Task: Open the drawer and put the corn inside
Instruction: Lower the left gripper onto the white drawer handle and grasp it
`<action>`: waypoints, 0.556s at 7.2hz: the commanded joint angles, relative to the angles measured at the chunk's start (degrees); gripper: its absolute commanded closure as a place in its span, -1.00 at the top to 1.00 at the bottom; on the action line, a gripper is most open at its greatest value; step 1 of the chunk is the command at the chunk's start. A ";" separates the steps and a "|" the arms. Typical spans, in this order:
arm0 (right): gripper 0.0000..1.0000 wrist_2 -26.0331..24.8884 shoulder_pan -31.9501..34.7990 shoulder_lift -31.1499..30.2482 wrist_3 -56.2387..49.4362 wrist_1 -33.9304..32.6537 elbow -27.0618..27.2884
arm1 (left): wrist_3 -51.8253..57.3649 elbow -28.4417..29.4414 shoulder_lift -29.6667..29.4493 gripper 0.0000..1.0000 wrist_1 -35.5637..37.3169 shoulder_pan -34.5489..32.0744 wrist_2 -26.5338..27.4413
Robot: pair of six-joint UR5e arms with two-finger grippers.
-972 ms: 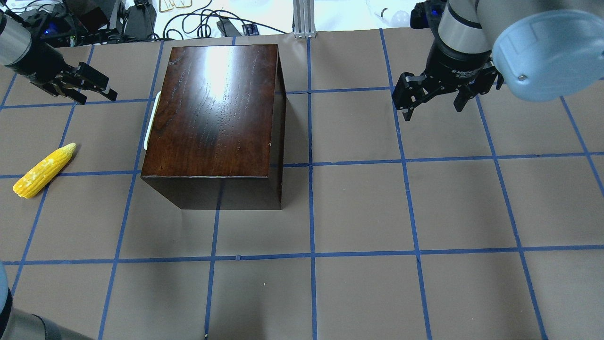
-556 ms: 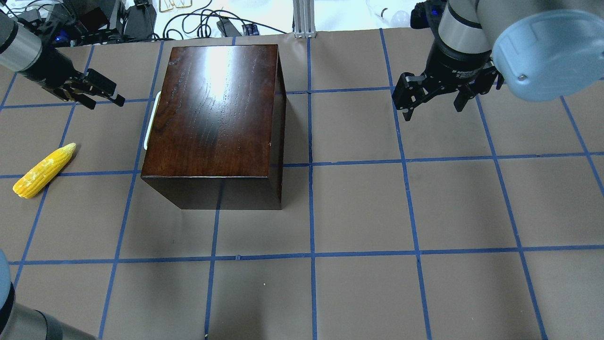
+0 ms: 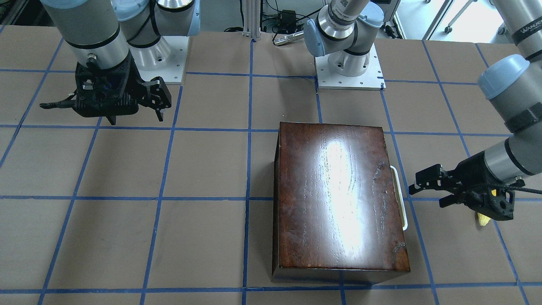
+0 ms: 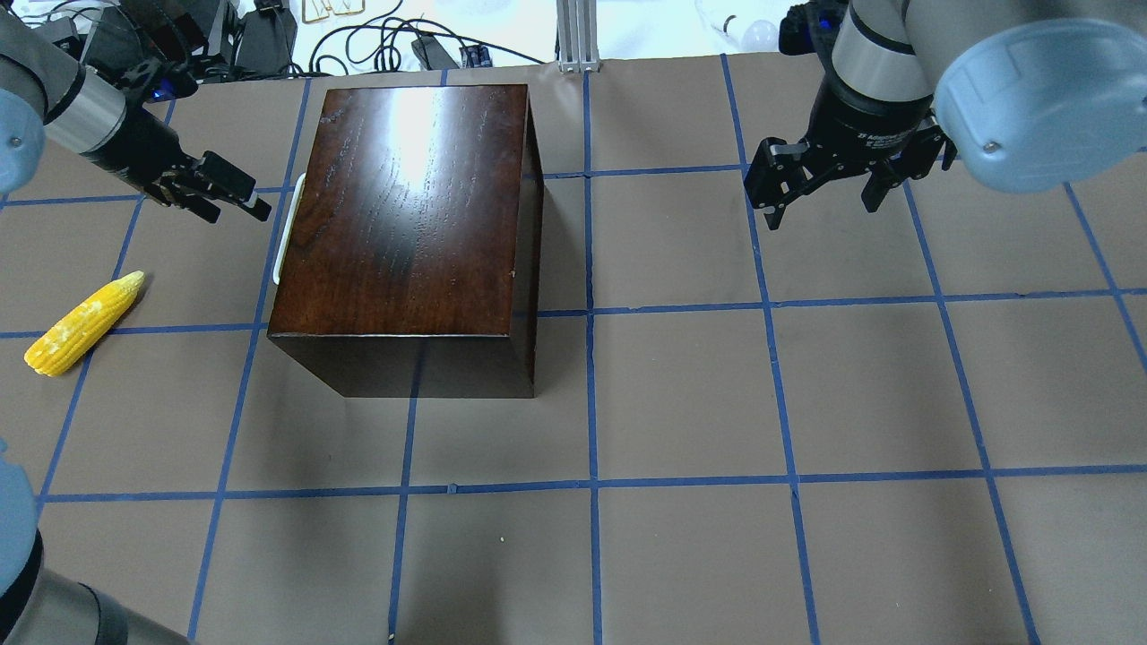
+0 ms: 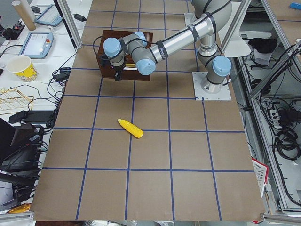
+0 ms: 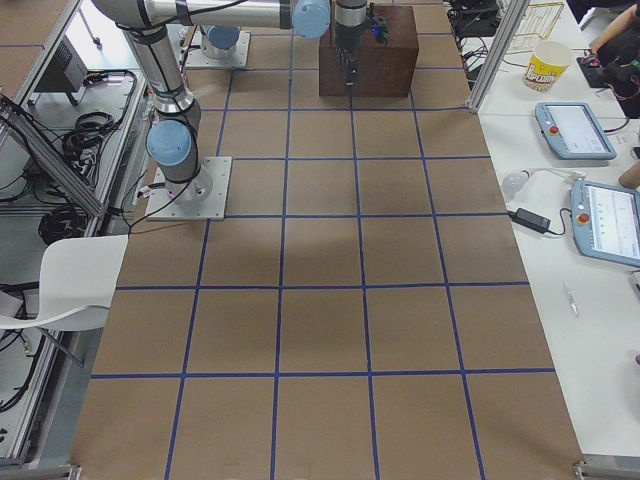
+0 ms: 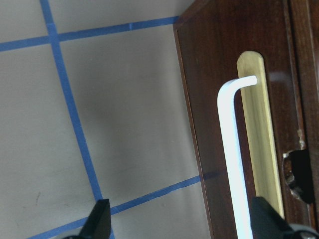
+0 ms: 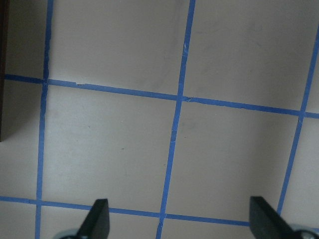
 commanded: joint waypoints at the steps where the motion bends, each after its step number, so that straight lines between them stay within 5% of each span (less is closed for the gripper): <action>1: 1.00 0.00 0.00 0.00 0.00 0.00 0.00 | 0.01 -0.22 -0.29 1.00 0.00 -0.08 -1.65; 4: 1.00 0.00 0.00 0.00 0.00 0.00 0.09 | -0.16 -0.40 -1.60 1.00 0.09 -0.16 -2.10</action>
